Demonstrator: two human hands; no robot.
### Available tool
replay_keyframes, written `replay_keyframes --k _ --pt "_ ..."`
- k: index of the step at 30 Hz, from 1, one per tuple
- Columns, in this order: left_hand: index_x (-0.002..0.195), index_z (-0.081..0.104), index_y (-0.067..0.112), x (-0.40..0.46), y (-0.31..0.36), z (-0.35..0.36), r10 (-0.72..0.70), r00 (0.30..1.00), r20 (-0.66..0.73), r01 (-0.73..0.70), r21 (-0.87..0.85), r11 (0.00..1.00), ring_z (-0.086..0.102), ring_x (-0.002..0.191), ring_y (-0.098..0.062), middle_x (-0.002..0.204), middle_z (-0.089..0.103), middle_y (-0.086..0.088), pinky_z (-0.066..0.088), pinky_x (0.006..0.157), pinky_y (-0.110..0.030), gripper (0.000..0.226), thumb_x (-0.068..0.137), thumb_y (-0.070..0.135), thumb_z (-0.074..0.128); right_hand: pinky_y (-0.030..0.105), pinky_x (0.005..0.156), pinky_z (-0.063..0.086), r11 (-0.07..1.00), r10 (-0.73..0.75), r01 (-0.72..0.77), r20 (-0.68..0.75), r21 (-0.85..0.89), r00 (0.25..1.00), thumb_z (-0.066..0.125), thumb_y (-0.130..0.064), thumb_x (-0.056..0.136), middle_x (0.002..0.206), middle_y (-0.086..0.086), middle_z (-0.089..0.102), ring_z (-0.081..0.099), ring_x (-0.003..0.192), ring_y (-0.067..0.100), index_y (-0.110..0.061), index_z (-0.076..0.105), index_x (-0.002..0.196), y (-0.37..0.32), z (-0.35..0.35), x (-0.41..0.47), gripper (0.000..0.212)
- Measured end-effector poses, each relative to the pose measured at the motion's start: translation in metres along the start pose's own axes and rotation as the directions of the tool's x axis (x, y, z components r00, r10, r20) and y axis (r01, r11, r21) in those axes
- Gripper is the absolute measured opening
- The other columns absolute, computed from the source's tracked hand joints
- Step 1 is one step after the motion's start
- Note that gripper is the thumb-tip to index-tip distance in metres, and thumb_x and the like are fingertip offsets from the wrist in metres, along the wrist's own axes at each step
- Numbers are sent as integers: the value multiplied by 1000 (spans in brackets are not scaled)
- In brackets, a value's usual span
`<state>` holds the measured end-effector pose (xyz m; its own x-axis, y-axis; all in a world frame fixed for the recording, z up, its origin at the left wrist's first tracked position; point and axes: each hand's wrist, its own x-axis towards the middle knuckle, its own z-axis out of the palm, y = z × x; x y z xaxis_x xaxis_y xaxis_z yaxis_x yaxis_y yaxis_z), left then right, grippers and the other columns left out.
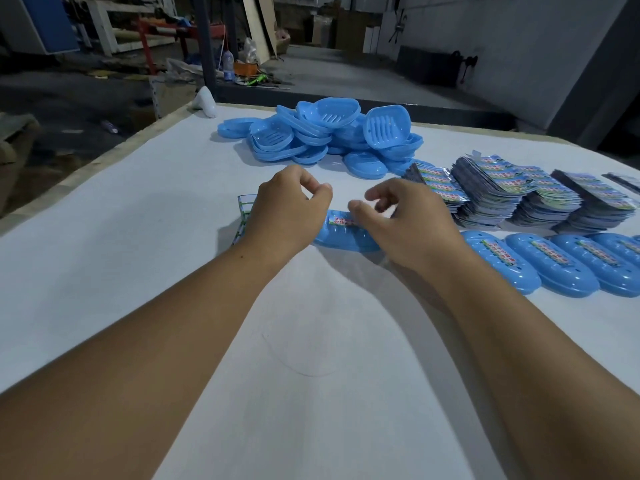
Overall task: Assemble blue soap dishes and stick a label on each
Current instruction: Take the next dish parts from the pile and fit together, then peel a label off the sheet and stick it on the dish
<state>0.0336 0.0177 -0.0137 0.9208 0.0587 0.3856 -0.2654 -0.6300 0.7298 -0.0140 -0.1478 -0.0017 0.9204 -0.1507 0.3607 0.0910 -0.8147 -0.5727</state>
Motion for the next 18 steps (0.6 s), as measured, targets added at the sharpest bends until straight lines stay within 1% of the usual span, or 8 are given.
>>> replay_keyframes --k 2,3,4,6,9,13,15,18 --pt "81 56 28 0 0 -2 23 1000 -18 -24 -52 998 55 64 -7 62 57 10 37 57 -28 17 93 40 60 29 92 45 992 -108 116 155 -43 982 71 -56 84 125 -8 66 59 113 13 -28 61 133 -1 1 -3 57" --pt "83 56 28 0 0 -2 38 999 -26 -40 -65 997 53 62 -8 59 54 11 37 58 -29 16 94 38 59 30 98 43 984 -144 164 219 -73 965 72 -55 83 136 -6 62 56 123 16 -27 56 141 -2 2 -5 66" --pt "84 56 27 -1 1 -3 51 998 -34 -54 -69 996 53 60 -8 58 53 11 38 58 -29 15 95 38 59 30 101 41 976 -165 196 265 -95 950 72 -54 82 141 -5 59 54 128 18 -27 51 145 -4 4 -7 71" --pt "86 56 27 -2 1 -4 78 996 -42 -80 -60 995 53 59 -9 56 53 11 40 59 -29 14 95 37 59 31 100 43 972 -163 206 299 -117 940 71 -52 82 141 -4 59 54 128 21 -26 48 147 -5 6 -8 74" --pt "89 56 26 -6 1 -7 139 990 -32 -140 -36 989 54 56 -10 52 53 9 44 60 -29 13 96 36 60 37 100 47 970 -124 175 275 -169 953 67 -56 80 133 -2 63 55 124 26 -27 48 146 -7 3 -10 74" --pt "94 56 26 -12 3 -11 210 977 -25 -209 29 977 57 57 -12 55 57 6 54 62 -33 13 98 37 60 44 102 42 924 29 62 231 -377 973 58 -71 78 138 2 56 48 129 34 -34 43 146 -3 -10 -15 79" --pt "94 56 27 -15 4 -13 225 974 -26 -223 51 973 58 58 -12 56 58 7 55 63 -34 13 98 38 60 44 99 39 892 115 -1 223 -453 968 54 -75 76 140 4 53 44 130 35 -36 44 142 5 -21 -19 78" --pt "92 57 27 -17 5 -17 223 975 -17 -222 55 974 59 59 -12 56 59 7 52 63 -32 12 97 38 60 40 88 34 856 200 -49 243 -514 949 52 -76 73 131 7 57 48 120 33 -30 52 128 16 -37 -26 71"
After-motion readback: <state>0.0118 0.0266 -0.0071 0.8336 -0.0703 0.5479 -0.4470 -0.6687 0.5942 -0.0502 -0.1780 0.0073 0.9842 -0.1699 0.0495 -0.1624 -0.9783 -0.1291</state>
